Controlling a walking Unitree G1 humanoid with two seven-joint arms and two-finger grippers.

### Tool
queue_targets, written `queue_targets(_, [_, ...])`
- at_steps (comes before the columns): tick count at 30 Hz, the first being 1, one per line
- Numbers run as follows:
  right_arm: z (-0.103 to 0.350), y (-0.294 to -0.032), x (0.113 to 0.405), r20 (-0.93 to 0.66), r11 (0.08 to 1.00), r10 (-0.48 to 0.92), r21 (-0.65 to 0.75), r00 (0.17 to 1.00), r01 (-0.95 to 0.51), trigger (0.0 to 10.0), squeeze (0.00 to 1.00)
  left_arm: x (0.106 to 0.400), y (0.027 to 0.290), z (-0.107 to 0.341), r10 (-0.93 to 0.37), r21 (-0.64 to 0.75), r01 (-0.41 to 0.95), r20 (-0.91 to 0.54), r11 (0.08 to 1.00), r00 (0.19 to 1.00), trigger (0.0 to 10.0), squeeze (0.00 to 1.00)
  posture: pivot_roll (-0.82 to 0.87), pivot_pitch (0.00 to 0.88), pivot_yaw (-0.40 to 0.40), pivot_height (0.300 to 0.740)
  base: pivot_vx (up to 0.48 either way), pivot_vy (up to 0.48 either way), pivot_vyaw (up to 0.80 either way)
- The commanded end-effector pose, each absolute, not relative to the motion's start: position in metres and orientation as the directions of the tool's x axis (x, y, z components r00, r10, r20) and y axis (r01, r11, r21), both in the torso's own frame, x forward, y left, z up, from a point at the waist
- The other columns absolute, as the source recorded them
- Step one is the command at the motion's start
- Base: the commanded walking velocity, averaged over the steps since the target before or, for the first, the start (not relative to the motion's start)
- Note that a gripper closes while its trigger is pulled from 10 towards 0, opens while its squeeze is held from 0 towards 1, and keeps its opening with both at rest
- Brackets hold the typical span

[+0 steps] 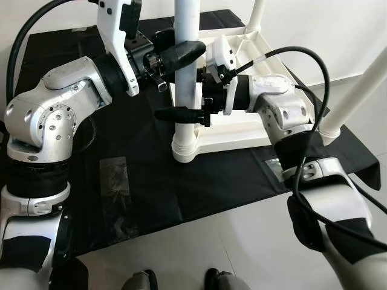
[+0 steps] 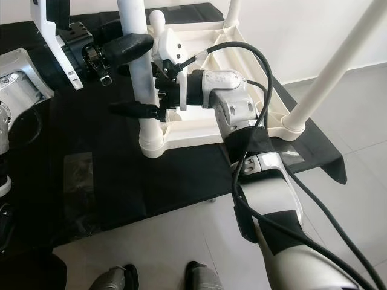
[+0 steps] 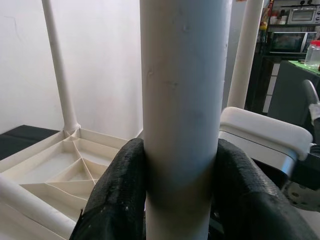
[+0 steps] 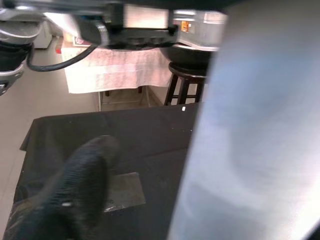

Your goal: Building children table

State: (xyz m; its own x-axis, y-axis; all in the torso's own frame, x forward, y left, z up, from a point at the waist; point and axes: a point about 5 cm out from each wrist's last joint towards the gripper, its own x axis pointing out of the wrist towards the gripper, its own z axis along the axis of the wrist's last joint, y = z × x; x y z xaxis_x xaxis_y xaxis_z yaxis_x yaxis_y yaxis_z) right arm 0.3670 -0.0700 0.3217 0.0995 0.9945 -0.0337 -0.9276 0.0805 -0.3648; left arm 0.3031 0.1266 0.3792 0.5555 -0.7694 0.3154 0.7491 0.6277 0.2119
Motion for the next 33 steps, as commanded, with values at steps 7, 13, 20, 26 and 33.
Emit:
queue_targets(7, [0.318,-0.071,0.371,-0.026,0.023,0.999,-0.326,0.033,-0.945,0.0,0.00,0.302,0.126,0.374,-0.775,0.205,0.753,0.277,0.625,0.567,0.0,0.00,-0.02,0.219,-0.046,0.740,0.000,0.000,0.00])
queue_targets(13, [0.315,-0.080,0.373,-0.051,-0.029,0.999,-0.325,-0.013,-0.945,0.0,0.00,0.296,0.130,0.373,-0.781,0.208,0.758,0.276,0.618,0.560,0.0,0.00,-0.03,0.218,-0.044,0.740,0.000,0.000,0.00])
queue_targets(20, [0.302,-0.078,0.381,-0.065,0.119,0.986,-0.351,0.152,-0.929,0.0,0.00,0.299,0.135,0.376,-0.739,0.197,0.721,0.319,0.664,0.593,10.0,1.00,-0.06,0.218,-0.048,0.740,0.000,0.000,0.00])
queue_targets(26, [0.266,-0.061,0.372,-0.035,0.333,0.936,-0.230,0.349,-0.914,0.0,0.00,0.304,0.140,0.383,-0.711,0.181,0.699,0.341,0.692,0.615,10.0,0.00,-0.06,0.219,-0.055,0.740,0.000,0.000,0.00])
queue_targets(33, [0.211,-0.025,0.338,0.078,0.840,0.541,-0.088,0.837,-0.535,0.0,0.00,0.308,0.140,0.381,-0.708,0.165,0.699,0.323,0.696,0.628,10.0,0.00,-0.08,0.209,-0.024,0.740,0.000,0.000,0.00])
